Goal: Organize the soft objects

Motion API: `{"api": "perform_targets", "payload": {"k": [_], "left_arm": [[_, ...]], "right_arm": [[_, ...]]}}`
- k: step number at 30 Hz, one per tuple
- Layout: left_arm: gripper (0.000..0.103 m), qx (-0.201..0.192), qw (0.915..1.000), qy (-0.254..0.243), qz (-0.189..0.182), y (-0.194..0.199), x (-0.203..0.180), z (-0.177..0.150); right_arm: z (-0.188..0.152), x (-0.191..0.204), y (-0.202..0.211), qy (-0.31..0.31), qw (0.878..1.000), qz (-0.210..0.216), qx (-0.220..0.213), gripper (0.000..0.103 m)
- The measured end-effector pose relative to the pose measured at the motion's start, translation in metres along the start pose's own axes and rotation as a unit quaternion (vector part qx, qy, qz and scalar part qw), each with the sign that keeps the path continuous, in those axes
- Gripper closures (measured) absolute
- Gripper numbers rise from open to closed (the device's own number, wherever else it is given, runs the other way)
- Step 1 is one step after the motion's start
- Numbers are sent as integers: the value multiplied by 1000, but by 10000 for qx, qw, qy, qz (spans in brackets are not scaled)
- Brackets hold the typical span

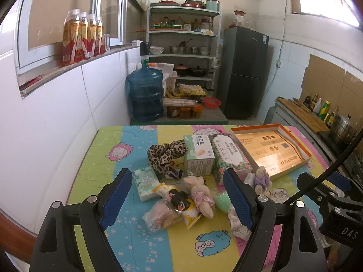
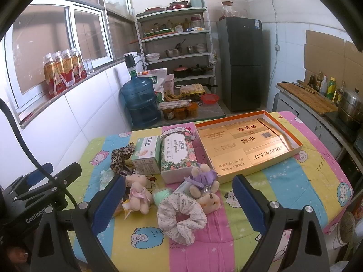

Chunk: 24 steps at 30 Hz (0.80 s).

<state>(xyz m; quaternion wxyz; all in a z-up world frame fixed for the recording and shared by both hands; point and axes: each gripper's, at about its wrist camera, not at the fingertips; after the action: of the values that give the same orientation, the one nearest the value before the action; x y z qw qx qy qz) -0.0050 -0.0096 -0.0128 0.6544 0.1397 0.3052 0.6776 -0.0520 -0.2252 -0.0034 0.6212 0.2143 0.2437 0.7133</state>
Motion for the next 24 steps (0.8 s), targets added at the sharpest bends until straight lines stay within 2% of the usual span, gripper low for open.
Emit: {"api": "perform_targets", "payload": {"k": [14,18,24], "left_arm": [[20,-11,10000,29,-36,2,1,-4],[20,26,9999,109,-94,-4,10,-8],[20,211,9993,324,8,-22,30,-10]], "right_arm": [[-5,0,-2,-42,9999,115,27,7],[-14,2,-11,-31,9998,154,149,7],[-26,0,-34,41,9981,312,522,7]]}}
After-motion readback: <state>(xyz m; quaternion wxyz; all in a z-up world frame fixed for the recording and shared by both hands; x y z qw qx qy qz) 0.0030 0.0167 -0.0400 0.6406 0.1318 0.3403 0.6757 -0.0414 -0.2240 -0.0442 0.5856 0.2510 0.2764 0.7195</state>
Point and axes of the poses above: each gripper's, at about its wrist camera, not at the fingertips, and y roughly against the way its jaws point, x to its left, z to its top, and after that the axes turned 12 degrees about y, right-handed
